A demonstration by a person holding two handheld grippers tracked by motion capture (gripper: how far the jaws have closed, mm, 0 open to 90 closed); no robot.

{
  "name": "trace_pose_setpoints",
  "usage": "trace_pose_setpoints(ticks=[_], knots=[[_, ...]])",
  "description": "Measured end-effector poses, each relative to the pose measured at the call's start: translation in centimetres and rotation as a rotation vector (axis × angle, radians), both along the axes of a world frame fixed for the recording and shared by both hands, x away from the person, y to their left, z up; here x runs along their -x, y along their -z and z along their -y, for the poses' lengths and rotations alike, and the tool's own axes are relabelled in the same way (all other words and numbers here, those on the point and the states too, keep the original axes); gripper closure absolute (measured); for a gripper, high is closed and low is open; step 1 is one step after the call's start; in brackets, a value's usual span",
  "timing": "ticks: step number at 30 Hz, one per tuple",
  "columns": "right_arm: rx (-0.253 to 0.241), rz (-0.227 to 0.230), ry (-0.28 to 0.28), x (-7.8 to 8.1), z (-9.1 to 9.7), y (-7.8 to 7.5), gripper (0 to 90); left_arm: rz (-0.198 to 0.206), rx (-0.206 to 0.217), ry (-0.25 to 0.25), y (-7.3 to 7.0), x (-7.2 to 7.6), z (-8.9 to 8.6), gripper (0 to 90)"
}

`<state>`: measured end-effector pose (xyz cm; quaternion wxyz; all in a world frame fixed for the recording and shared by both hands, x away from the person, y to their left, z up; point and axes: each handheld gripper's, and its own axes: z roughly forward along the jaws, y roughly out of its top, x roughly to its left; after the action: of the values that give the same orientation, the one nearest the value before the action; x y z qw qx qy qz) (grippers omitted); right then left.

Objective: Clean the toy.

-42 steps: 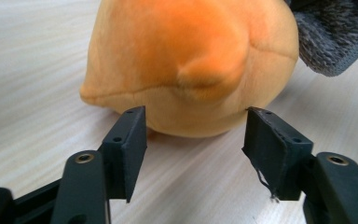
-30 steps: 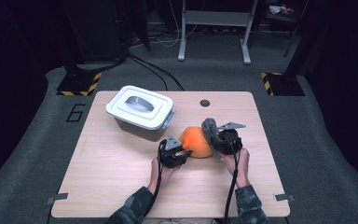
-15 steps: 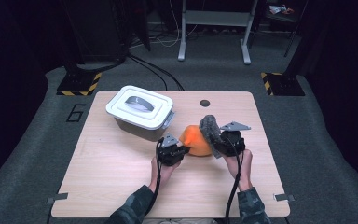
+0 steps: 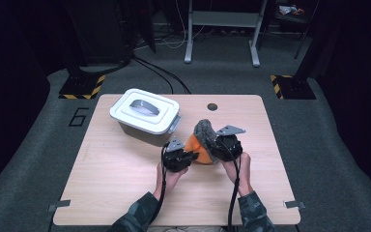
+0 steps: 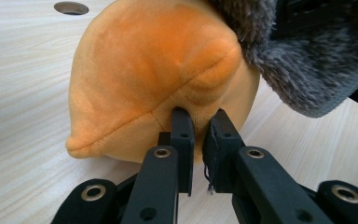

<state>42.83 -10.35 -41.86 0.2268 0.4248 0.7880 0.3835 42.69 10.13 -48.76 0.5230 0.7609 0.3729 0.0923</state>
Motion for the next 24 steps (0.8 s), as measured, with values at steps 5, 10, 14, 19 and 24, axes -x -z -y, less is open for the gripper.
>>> trace_pose_setpoints(ticks=[5, 10, 14, 19, 24], knots=[[-0.015, -0.006, 0.010, -0.2, 0.6, 0.5, 68.7, -0.004, 0.001, 0.003, 0.2, -0.1, 0.0, 82.7], [-0.026, -0.025, 0.058, -0.2, 2.0, 1.2, 68.5, -0.010, 0.006, -0.005, 0.3, -0.2, 0.0, 82.7], [-0.037, -0.042, 0.093, -0.2, 3.2, 2.2, 68.4, -0.011, 0.003, -0.001, 0.4, -0.4, -0.2, 82.7], [-0.031, -0.073, 0.139, -0.5, 4.3, 3.3, 68.4, -0.020, 0.014, -0.010, 0.5, -0.4, -0.3, 82.7], [-0.038, -0.147, 0.181, -1.6, 5.6, 5.6, 68.7, -0.022, 0.018, -0.004, 0.7, -0.4, -0.5, 82.7]])
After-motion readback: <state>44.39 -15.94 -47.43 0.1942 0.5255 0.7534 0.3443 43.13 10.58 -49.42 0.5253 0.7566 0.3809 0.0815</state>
